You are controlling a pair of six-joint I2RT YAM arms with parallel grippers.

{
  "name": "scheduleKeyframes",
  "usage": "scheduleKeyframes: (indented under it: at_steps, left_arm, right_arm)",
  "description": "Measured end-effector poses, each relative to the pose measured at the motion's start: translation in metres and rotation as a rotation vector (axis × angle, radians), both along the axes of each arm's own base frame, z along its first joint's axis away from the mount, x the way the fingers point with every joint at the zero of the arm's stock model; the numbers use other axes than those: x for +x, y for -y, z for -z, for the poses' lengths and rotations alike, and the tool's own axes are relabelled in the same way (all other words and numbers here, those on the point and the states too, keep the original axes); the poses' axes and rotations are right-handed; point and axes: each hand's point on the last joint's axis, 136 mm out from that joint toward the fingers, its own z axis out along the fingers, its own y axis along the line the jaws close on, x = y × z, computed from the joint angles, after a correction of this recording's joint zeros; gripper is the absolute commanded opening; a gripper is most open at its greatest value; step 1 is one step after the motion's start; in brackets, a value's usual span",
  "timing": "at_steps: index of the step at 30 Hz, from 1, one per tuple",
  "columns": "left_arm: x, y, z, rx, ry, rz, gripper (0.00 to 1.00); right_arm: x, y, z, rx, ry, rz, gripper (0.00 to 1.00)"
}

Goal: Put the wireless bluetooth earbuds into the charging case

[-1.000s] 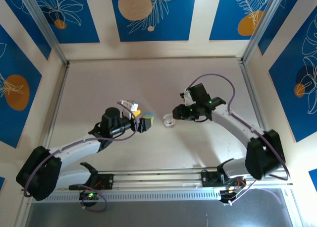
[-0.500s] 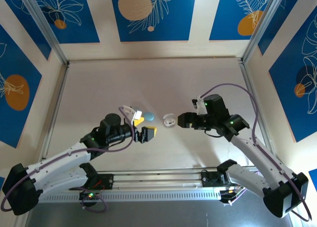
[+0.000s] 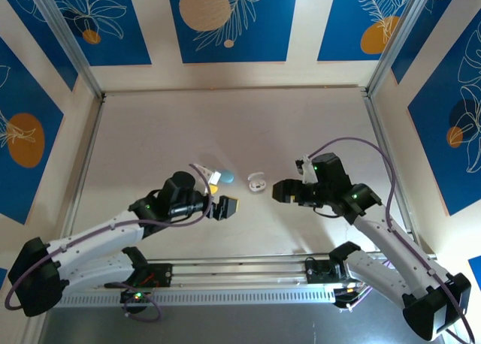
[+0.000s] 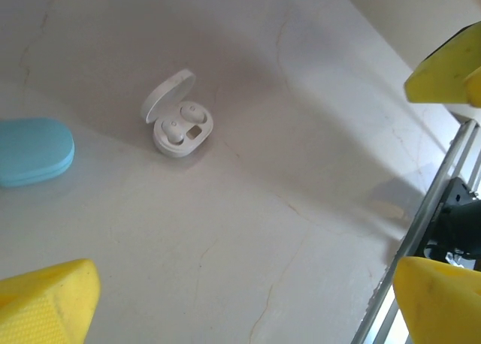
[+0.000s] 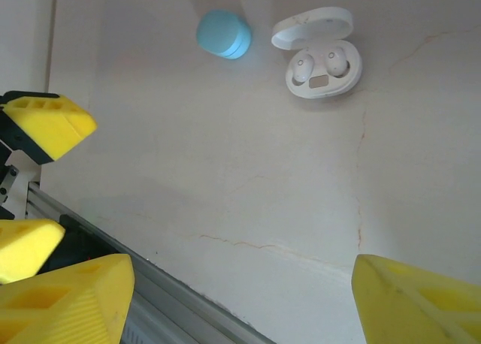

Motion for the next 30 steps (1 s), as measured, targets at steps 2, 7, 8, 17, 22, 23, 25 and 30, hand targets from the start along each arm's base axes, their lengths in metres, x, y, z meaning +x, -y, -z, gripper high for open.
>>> scheduleKeyframes:
  at_steps: [2, 7, 8, 17, 22, 23, 25, 30]
  left_arm:
    - [0.002, 0.002, 0.009, 0.021, -0.028, -0.005, 1.0]
    - [0.005, 0.006, 0.032, 0.067, -0.081, -0.011, 1.0]
    - [0.005, 0.006, 0.035, 0.072, -0.09, -0.013, 1.0]
    - [0.014, 0.022, 0.065, 0.14, -0.18, -0.008, 0.99]
    - [0.019, 0.028, 0.067, 0.146, -0.193, -0.005, 0.96]
    - [0.019, 0.029, 0.066, 0.146, -0.193, -0.005, 0.96]
    - [0.023, 0.03, 0.059, 0.14, -0.185, -0.008, 0.94]
    - [0.039, 0.031, 0.043, 0.12, -0.157, -0.028, 0.93]
  right_arm:
    - [0.004, 0.003, 0.003, -0.003, -0.013, 0.016, 0.75]
    - [0.018, 0.008, 0.014, -0.003, -0.058, 0.057, 0.73]
    - [0.02, 0.009, 0.016, -0.002, -0.064, 0.061, 0.72]
    - [0.046, 0.016, 0.044, 0.014, -0.153, 0.102, 0.57]
    - [0.057, 0.02, 0.062, 0.012, -0.209, 0.122, 0.36]
    - [0.06, 0.021, 0.064, 0.015, -0.216, 0.133, 0.33]
    - [0.066, 0.025, 0.071, 0.016, -0.231, 0.155, 0.27]
    - [0.08, 0.029, 0.094, 0.018, -0.285, 0.193, 0.17]
